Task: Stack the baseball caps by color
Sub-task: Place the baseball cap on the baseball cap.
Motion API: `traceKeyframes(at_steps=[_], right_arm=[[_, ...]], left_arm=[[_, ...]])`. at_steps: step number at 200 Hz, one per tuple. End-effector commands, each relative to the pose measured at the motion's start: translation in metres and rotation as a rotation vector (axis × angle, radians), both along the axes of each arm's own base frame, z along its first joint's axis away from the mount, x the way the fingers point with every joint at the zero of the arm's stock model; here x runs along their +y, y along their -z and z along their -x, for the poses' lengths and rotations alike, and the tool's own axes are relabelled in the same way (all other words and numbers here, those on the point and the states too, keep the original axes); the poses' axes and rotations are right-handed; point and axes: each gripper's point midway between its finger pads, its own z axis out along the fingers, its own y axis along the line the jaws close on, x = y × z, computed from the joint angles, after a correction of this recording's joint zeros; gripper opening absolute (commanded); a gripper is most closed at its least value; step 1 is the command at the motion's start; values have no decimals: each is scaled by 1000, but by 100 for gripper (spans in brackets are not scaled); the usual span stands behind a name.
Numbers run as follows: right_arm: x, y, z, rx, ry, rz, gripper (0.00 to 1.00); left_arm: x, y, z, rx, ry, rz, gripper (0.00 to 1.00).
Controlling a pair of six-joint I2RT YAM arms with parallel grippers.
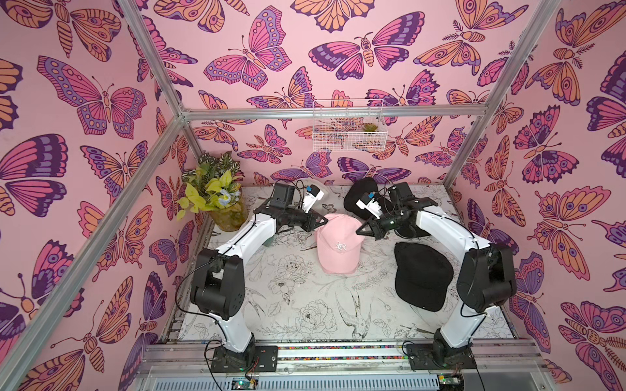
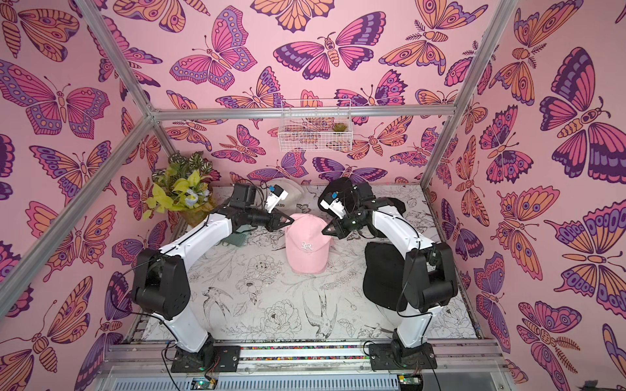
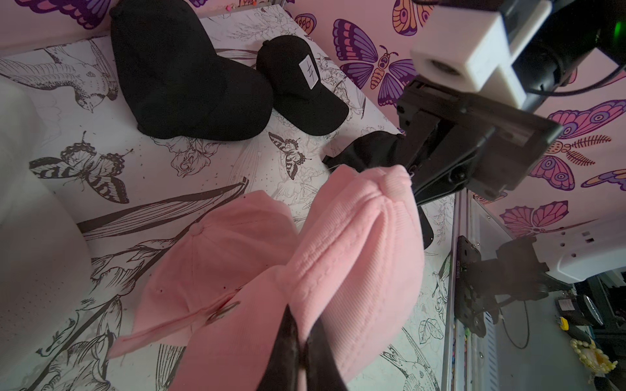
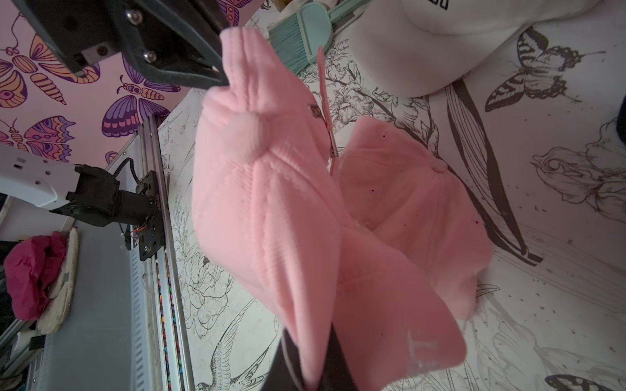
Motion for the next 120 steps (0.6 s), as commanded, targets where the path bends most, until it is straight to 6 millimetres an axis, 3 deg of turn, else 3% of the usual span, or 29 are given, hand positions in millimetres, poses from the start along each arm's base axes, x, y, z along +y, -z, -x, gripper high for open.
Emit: traceKeyframes(at_steps=[1, 22, 65, 86, 120], right_arm=[[-7, 7, -24, 32, 121, 37, 0], [-17, 25, -46, 73, 262, 105, 0], [-21, 47, -62, 114, 373, 117, 0], [-18, 50, -66, 119, 405, 90, 0], [-6, 49, -67, 107, 392, 71, 0]], left_arm=[[2, 10, -6, 5, 12, -4, 0], [4, 28, -14, -5, 5, -45, 0], [13, 66, -32, 15, -39, -131, 0], [22, 84, -41, 28, -80, -180, 0], [27, 90, -36, 36, -75, -171, 0]])
